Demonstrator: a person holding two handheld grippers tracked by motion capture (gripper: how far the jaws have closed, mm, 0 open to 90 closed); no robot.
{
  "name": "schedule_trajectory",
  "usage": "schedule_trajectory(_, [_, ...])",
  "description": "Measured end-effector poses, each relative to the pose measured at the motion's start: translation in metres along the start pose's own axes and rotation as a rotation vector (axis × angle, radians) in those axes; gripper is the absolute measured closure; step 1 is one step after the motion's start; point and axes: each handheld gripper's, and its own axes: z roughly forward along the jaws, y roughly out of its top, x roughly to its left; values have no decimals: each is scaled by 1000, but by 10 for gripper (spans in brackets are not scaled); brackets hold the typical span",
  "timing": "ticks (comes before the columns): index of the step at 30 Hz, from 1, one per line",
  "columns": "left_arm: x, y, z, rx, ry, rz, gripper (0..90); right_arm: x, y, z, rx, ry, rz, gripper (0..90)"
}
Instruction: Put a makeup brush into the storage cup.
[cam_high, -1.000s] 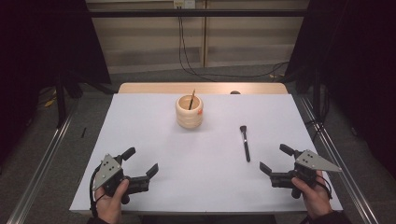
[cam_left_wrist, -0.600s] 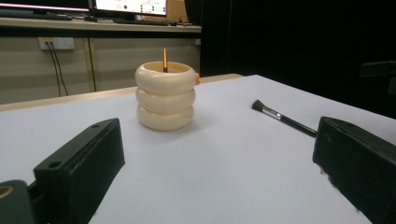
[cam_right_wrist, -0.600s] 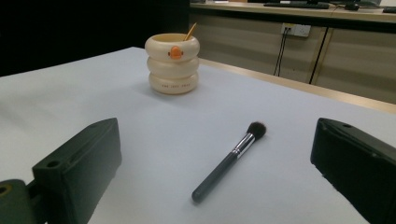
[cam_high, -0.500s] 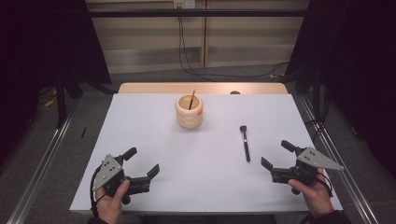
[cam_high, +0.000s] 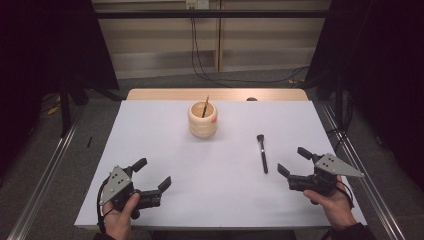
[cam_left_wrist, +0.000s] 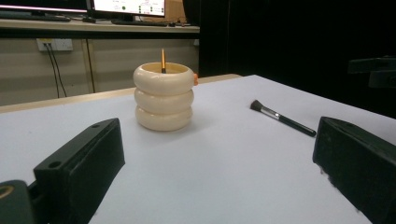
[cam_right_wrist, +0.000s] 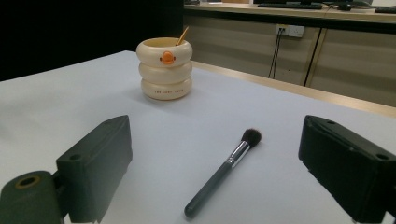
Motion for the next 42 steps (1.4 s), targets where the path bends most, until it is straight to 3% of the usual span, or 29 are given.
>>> schedule_trajectory(8, [0, 0, 0, 3, 8, 0, 20, -1, 9, 13, 36, 9, -15, 114])
schedule_trajectory(19, [-2, 0, 0, -5, -13, -7, 20, -5, 19, 31, 78, 15, -37, 139])
schedule_trajectory(27, [-1, -1, 1, -6, -10, -13, 20, -9, 26, 44, 38, 5, -44, 123])
schedule_trajectory(31, [0, -1, 1, -1, -19, -19, 20, -11, 29, 47, 12, 25, -34, 73])
schedule_trajectory(42, [0, -2, 2, 2, -10, -16, 20, -19, 35, 62, 29, 23, -44, 56])
